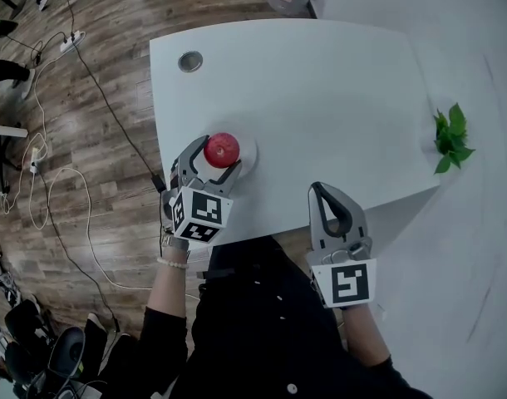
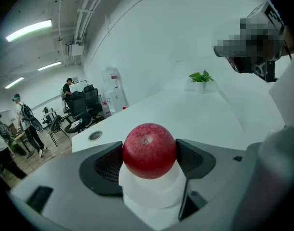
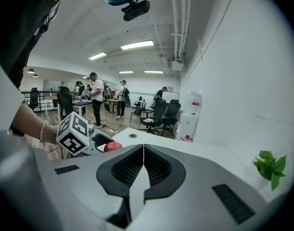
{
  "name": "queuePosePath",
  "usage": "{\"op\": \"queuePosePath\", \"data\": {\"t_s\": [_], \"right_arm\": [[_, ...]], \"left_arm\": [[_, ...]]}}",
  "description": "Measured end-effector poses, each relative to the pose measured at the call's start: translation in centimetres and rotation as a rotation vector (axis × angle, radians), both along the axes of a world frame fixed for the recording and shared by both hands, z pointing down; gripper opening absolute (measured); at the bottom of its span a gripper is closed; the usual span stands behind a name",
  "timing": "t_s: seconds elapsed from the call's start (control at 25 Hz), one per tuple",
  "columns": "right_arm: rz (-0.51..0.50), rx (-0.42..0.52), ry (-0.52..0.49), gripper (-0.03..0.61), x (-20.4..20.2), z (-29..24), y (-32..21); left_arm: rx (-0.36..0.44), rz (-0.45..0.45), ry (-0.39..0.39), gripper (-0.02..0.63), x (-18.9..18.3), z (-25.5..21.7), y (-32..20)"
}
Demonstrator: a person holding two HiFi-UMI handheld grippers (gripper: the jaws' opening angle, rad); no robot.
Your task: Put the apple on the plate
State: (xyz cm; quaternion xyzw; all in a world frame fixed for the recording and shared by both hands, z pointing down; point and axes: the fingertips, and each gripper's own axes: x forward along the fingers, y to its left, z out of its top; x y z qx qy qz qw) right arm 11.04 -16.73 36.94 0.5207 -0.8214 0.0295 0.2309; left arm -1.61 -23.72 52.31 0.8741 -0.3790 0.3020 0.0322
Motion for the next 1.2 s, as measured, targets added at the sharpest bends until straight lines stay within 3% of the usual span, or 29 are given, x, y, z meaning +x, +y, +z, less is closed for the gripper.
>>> {"op": "queuePosePath", "data": {"t_s": [0.32, 0.72, 1.04, 1.2], "right_arm": [[0.006, -0.017, 0.009, 0.041, 0.6, 0.5, 0.0], [0.004, -0.033, 0.008, 0.041, 0.3, 0.9, 0.3], [-0.006, -0.044, 0.006, 0.041, -0.2, 1.2, 0.5], [-0.009, -0.045, 0.007, 0.041, -0.3, 1.2, 0.5]], "left_arm": [[-0.041, 0.012, -0.026, 0.356, 0.7, 2.5, -0.2], [-0.033, 0.063, -0.092, 0.356, 1.0, 4.2, 0.0], [-0.027, 0.047, -0.111, 0.356, 0.5, 4.6, -0.1], [-0.050, 0.030, -0.068, 0.357, 0.2, 4.7, 0.0]]}}
